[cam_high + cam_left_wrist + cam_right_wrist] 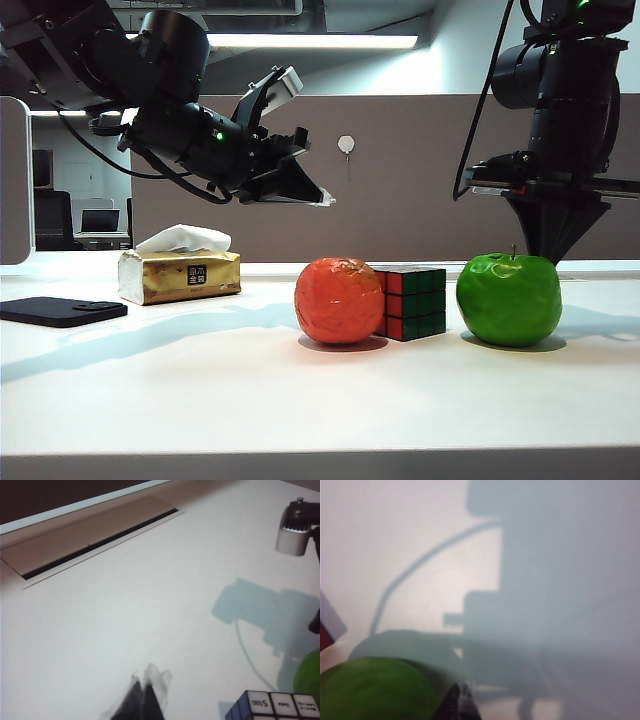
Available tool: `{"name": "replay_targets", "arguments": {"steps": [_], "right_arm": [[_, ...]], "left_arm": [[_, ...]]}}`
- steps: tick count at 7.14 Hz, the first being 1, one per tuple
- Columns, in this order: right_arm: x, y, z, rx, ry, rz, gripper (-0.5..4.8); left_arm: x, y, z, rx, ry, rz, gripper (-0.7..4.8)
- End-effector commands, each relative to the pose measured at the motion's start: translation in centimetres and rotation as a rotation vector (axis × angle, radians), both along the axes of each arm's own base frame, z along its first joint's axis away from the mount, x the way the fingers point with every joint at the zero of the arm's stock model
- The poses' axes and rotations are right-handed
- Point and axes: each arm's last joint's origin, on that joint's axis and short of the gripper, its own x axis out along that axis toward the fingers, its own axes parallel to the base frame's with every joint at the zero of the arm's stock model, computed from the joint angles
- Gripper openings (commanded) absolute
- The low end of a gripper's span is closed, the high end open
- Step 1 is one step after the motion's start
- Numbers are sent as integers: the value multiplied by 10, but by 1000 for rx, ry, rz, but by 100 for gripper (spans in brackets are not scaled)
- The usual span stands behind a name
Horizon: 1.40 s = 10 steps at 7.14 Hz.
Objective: Move all the fruits on the tabletop near the face of the Rubik's cube that has the color most similar to each fruit.
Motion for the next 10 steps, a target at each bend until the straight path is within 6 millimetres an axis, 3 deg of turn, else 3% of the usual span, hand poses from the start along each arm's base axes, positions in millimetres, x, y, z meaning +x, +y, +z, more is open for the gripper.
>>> {"name": "replay_targets", "arguments": {"steps": [1, 5, 8, 9, 10], "right_arm": [[-18, 3, 1, 159, 193, 79, -1], [-23, 12, 2, 229, 230, 158, -1], [-20, 9, 1, 97, 181, 139, -1], [7, 11, 49, 135, -380, 138, -1], [6, 9, 65, 150, -478, 135, -1]], "left_arm": [[0, 0, 4, -9, -17, -4, -5], [0, 0, 4, -10, -16, -4, -5], [-1, 0, 2, -3, 4, -3, -5], [-2, 18, 34, -80, -34, 129, -5], [-2, 29, 46, -107, -47, 181, -5]]}}
